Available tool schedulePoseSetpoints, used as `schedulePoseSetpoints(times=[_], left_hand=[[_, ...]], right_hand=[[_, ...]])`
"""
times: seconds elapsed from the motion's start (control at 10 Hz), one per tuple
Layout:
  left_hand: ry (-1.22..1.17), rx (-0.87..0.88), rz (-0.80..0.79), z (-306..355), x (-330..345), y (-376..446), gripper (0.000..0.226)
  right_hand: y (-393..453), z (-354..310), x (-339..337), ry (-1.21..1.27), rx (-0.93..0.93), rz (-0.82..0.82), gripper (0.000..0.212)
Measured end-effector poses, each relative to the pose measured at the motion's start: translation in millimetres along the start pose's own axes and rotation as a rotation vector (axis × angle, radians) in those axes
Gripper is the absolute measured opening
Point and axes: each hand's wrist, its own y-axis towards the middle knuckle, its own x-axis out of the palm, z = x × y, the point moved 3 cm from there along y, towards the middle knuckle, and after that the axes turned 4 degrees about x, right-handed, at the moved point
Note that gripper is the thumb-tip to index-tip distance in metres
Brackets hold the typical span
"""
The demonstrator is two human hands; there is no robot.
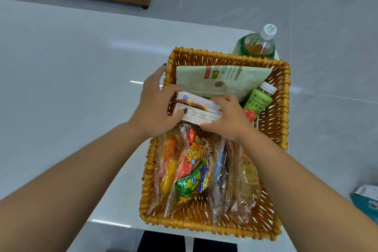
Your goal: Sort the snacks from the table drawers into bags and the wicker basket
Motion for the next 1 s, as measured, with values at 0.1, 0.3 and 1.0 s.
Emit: schedulePoseSetpoints(times=[0.1, 0.3, 1.0], left_hand=[[0.167, -0.039, -0.188, 1.2, 1.6, 9.1, 0.082], [0.333, -0.193, -0.208, 9.2, 11.0, 26.3, 0.078], [-0.005, -0.353, -0.193, 33.7, -4.6, -1.4, 0.069]], right_hand=[[5.8, -0.6, 2.4, -0.02, -0.045, 0.003, 0.086], [8.1, -3.8, -12.5, -0.282, -0.096, 0.226, 0.083], [-6.5, 30.4, -9.3, 0.398, 0.077, 0.201, 0.051]])
